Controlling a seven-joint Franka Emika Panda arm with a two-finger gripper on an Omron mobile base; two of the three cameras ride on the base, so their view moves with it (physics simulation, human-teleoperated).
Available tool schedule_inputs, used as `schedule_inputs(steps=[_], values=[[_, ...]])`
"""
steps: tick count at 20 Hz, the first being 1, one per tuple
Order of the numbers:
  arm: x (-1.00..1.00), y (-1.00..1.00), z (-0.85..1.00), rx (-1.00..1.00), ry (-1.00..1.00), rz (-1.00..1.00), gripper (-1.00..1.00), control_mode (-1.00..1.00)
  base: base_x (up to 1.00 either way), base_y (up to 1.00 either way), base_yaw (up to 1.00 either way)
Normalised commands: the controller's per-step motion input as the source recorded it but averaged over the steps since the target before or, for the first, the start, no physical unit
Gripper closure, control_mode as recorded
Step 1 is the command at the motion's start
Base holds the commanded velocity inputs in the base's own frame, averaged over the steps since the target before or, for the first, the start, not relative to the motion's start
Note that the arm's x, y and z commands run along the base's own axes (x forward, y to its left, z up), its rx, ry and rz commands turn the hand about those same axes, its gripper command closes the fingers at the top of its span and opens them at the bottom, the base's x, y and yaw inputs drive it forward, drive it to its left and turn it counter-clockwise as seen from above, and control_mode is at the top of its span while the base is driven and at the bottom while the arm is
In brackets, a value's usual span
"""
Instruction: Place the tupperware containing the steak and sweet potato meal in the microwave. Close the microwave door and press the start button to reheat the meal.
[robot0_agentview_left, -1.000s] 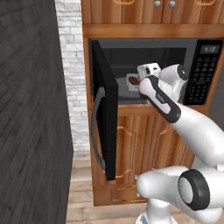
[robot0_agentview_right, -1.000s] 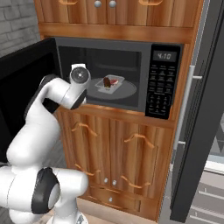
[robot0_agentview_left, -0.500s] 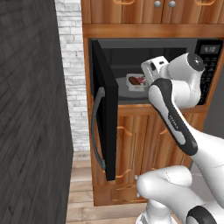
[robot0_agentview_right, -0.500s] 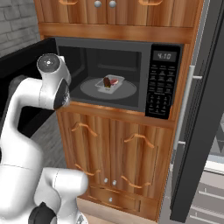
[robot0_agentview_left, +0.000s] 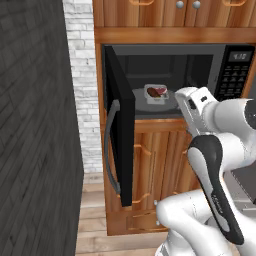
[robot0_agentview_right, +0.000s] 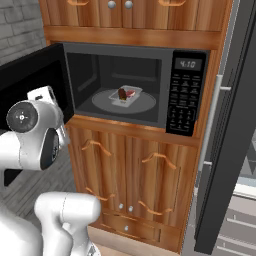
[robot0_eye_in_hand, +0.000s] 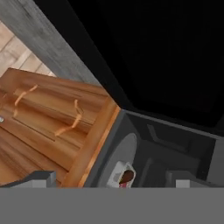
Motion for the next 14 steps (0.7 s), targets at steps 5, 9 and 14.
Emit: schedule_inputs(steps=[5,9,14], values=[[-1.0,0.21,0.22,-0.16,-0.22,0.0,-1.0,-1.0,0.0,0.0,0.0],[-1.0,0.39,0.02,-0.25,-0.24,0.0,-1.0,-1.0,0.0,0.0,0.0],[-1.0,0.61,-0.43,-0.31,-0.37,0.0,-1.0,-1.0,0.0,0.0,0.0]])
